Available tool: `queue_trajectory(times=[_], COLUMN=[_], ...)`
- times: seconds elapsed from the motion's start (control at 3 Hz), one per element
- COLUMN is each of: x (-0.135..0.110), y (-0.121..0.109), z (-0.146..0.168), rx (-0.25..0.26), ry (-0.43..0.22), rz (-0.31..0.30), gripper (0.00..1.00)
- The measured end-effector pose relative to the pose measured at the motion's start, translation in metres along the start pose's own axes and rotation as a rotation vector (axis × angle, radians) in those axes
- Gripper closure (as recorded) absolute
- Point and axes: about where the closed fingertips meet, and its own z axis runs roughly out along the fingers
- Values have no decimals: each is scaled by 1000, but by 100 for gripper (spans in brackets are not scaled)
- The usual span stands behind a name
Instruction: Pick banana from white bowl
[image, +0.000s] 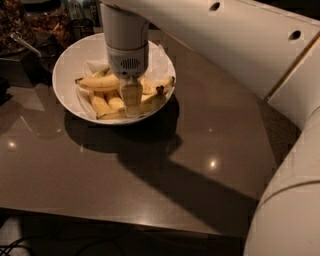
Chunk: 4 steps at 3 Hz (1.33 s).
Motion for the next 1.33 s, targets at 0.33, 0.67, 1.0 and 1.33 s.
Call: queue_trajectory(times=[0.33, 0.67, 1.0, 1.33], x=[1, 2, 3, 1], y=[-2, -3, -6, -7], z=[3, 6, 12, 23], rx=[-6, -13, -25, -49], ry=[-1, -3, -9, -20], rz=[-4, -5, -5, -11], gripper=[50, 51, 53, 71])
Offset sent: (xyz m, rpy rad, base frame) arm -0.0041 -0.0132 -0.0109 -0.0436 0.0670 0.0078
